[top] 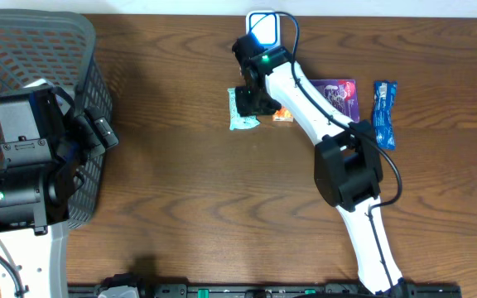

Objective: Scan the item barcode

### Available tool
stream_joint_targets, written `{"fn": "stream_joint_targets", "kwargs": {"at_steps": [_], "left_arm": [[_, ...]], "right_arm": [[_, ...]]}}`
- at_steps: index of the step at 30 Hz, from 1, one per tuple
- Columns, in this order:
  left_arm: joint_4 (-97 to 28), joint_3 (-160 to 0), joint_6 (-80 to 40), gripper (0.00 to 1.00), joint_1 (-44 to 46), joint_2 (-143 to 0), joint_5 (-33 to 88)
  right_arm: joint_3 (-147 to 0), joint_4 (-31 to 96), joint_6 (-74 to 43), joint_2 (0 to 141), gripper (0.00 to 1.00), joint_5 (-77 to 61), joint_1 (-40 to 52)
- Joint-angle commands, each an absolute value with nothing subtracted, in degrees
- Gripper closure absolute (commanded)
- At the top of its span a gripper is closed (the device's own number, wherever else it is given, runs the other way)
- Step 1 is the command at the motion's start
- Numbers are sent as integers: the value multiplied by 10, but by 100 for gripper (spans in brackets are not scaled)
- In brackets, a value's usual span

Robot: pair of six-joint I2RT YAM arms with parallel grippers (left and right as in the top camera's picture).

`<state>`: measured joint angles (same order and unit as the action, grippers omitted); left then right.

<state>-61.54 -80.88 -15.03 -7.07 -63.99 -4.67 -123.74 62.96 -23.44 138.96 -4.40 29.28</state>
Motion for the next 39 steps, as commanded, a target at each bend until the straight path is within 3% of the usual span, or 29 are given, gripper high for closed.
{"fn": "stream_joint_targets", "kwargs": {"at_steps": [1, 12, 16, 18, 21, 24, 33, 36, 39], "left_arm": [[-617, -820, -153, 2, -73, -640, -52], [-617, -820, -153, 2, -73, -640, -52], [-617, -820, -153, 2, -73, -640, -52], [-617, -820, -153, 2, -73, -640, -52], [-617, -820, -153, 2, -73, -640, -52], [-617, -820, -153, 2, -73, -640, -52], [-617, -820, -153, 2, -73, -640, -52], [-617, -820, -153, 2, -73, -640, -52], [-617, -820, -153, 2, -73, -640, -52]], "right_arm": [[-1239, 604, -237, 1362, 59, -39, 298], [-1237, 549, -237, 1404, 62, -31, 305], [-1236, 562, -237, 1438, 75, -33, 312], [-1236, 576, -237, 1447, 75, -33, 317], [-1238, 598, -237, 1445, 64, -33, 326], [-1241, 613, -237, 1428, 39, -30, 328], [-1255, 651, -235, 1356, 29, 17, 314], [-1255, 637, -235, 1352, 30, 28, 314], [-1250, 619, -235, 1358, 22, 30, 312]]}}
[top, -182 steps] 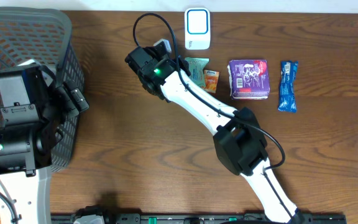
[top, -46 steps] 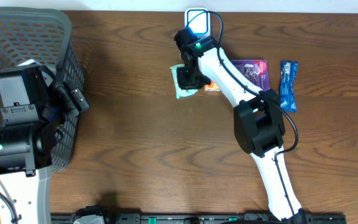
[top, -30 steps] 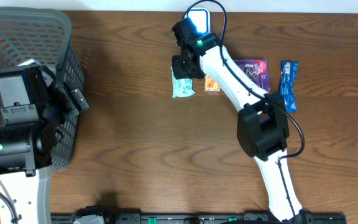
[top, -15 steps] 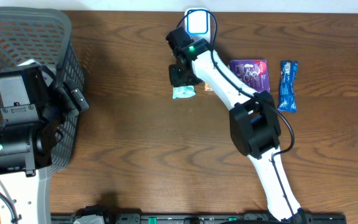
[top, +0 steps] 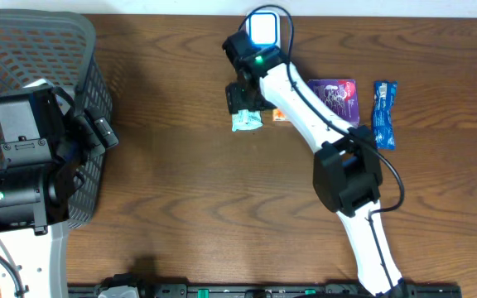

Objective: Scan the item barcode

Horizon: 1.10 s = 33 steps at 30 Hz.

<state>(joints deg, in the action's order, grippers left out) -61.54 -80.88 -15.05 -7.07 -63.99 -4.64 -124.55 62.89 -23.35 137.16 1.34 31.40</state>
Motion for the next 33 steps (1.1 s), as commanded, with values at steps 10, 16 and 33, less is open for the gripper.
{"fn": "stream_joint_targets", "kwargs": {"at_steps": [10, 16, 33], "left_arm": [[-617, -820, -153, 2, -73, -640, -52], [-617, -820, -153, 2, -73, -640, -52], [-617, -820, -153, 2, -73, -640, -52]], "right_arm": [[-1192, 570, -237, 1361, 22, -5, 315], [-1134, 532, -285, 1361, 25, -10, 334], [-1264, 633, -270, 1355, 14, -5, 311]]}}
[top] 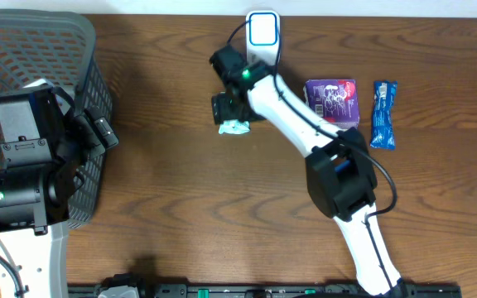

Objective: Scan the item barcode

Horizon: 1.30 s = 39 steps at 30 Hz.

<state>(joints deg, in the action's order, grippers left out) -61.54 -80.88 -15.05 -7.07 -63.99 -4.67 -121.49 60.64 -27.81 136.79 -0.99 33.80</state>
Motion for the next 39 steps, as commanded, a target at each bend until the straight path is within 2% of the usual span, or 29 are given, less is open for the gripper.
{"fn": "stream_joint_targets", "kwargs": {"at_steps": [1, 7, 16, 25, 35, 39], "left_arm": [[-617, -820, -153, 2, -73, -640, -52], [-617, -820, -154, 2, -73, -640, -52], [-617, -820, -153, 2, -73, -640, -52], [-617, -820, -154, 2, -73, -640, -52], [-617, -820, -153, 2, -73, -640, -52], [-617, -820, -153, 2, -73, -640, -52]], "right_arm": [[-1283, 655, -265, 1355, 12, -6, 302], [-1400, 770, -234, 1353, 1, -10, 240], [-1462, 861, -80, 1353, 1, 4, 130], [-1445, 896, -81, 1353, 1, 27, 23], [-1426, 898, -81, 1353, 1, 45, -57], [-1413, 898, -80, 1353, 6, 45, -97]]}}
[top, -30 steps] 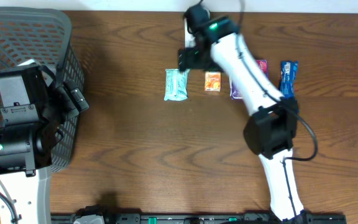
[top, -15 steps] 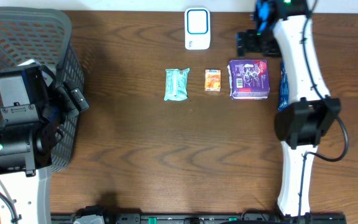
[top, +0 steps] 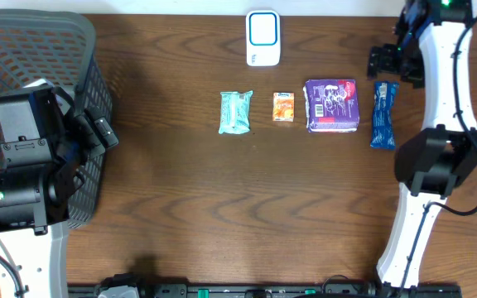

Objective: Scan the item barcode

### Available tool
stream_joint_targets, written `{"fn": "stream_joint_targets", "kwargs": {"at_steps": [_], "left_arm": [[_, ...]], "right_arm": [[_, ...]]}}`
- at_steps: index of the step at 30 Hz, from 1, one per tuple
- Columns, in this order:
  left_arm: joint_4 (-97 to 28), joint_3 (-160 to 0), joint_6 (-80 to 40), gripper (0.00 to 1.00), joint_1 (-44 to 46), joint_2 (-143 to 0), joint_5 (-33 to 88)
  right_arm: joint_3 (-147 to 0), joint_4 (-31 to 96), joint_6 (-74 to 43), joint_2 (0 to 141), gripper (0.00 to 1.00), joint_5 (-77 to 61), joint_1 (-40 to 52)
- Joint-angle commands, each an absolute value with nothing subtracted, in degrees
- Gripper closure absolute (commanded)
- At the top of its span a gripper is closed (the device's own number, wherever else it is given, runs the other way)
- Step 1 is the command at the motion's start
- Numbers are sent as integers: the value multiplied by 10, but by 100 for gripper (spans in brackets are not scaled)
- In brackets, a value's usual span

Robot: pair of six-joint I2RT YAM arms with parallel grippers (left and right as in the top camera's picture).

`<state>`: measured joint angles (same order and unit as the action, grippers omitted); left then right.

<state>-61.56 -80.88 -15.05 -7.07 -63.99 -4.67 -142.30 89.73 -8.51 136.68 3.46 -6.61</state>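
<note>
The white scanner [top: 262, 37] with its blue window lies at the table's far edge. In a row before it lie a teal packet [top: 236, 112], a small orange box [top: 282, 107], a purple pack [top: 331, 105] and a blue packet [top: 383, 114]. My right gripper [top: 385, 61] hangs just above the far end of the blue packet. Its fingers look spread, with nothing between them. My left gripper [top: 102, 131] stays at the left, beside the basket, and how its fingers stand cannot be made out.
A large grey mesh basket [top: 31, 50] fills the far left corner, partly under my left arm. The right arm's base [top: 433, 165] stands close in front of the blue packet.
My right gripper held the teal packet left of the scanner. Now the packet lies flat on the table left of the orange box, and the gripper is far right over the blue packet.
My right gripper was down on the teal packet in the row. Then it held the packet closer to the scanner, then left of and just before the scanner. Now the packet is back in the row and the gripper is by the blue packet. The left arm never moved.
</note>
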Motion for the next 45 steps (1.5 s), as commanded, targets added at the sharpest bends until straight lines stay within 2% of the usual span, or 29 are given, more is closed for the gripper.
{"fn": "stream_joint_targets", "kwargs": {"at_steps": [1, 5, 9, 16, 21, 25, 30, 45], "left_arm": [[-617, -820, -153, 2, -73, -640, -52], [-617, -820, -153, 2, -73, -640, -52], [-617, -820, -153, 2, -73, -640, -52], [-617, -820, -153, 2, -73, -640, -52], [-617, -820, -153, 2, -73, -640, -52], [-617, -820, -153, 2, -73, -640, -52], [-617, -820, -154, 2, -73, -640, -52], [-617, -820, -154, 2, -73, -640, -52]], "right_arm": [[-1409, 898, -80, 1353, 13, 44, -105], [-1409, 900, -81, 1353, 12, 25, -128], [-1403, 900, -77, 1353, 1, -13, -133], [-1330, 849, 63, 1353, 1, -192, -117], [-1246, 796, 86, 1353, 8, -322, -116], [-1189, 764, 115, 1353, 6, -423, -115], [-1153, 735, 114, 1353, 6, -433, -116], [-1122, 682, 94, 1353, 3, -335, -112]]}}
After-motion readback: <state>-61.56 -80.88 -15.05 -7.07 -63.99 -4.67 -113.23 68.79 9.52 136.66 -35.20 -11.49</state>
